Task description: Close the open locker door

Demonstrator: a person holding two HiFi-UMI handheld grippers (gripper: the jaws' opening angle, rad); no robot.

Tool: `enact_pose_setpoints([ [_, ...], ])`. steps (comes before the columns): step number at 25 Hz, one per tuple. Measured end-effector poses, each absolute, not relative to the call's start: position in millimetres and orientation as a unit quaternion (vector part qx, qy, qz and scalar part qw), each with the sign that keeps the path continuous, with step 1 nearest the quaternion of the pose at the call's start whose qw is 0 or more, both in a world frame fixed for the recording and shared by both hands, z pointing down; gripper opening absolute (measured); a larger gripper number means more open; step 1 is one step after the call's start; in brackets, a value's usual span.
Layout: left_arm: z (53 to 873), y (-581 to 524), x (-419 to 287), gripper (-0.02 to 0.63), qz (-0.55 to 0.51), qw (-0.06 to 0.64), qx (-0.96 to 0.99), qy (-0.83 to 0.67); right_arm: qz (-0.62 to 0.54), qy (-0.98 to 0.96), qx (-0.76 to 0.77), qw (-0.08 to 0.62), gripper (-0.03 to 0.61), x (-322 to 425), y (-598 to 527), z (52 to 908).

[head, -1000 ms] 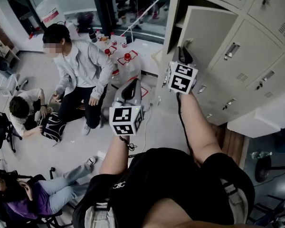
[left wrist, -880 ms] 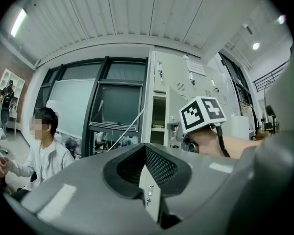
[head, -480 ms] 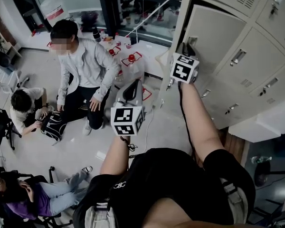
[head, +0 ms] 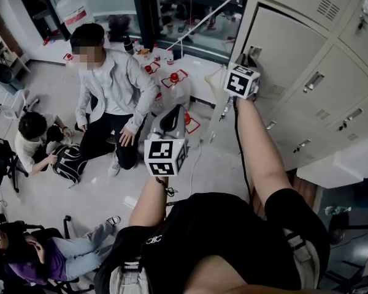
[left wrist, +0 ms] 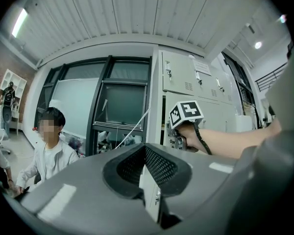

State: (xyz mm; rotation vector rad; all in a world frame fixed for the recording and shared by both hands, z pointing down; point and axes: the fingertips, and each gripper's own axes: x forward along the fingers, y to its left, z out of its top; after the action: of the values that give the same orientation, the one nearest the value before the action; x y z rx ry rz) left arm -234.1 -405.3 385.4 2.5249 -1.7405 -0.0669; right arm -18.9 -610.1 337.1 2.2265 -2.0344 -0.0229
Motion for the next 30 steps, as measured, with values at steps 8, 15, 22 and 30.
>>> enact_pose_setpoints([
  [8, 390.2, -418.7, -245.3, 0.000, -0.011, 0.041, 0.820, -0.571, 0.029, -0.677, 0.731, 0.078, 0.051, -14.2, -654.9, 356.1],
  [15, 396.8, -423.9, -252.4, 0.000, -0.003, 0.051, 0.816, -0.576, 0.039, -0.675, 0.733, 0.074, 0.051, -10.0, -672.7, 355.7],
  [22, 398.7, -422.8, -250.0, 0.000, 0.000, 0.057, 0.813, -0.580, 0.025, -0.673, 0.736, 0.064, 0.033, -6.5, -667.6, 351.8],
  [30, 393.2, -416.9, -236.4, 0.000, -0.004, 0.052, 0.811, -0.583, -0.026, -0.713, 0.701, -0.024, 0.011, 4.9, -606.6, 305.0],
])
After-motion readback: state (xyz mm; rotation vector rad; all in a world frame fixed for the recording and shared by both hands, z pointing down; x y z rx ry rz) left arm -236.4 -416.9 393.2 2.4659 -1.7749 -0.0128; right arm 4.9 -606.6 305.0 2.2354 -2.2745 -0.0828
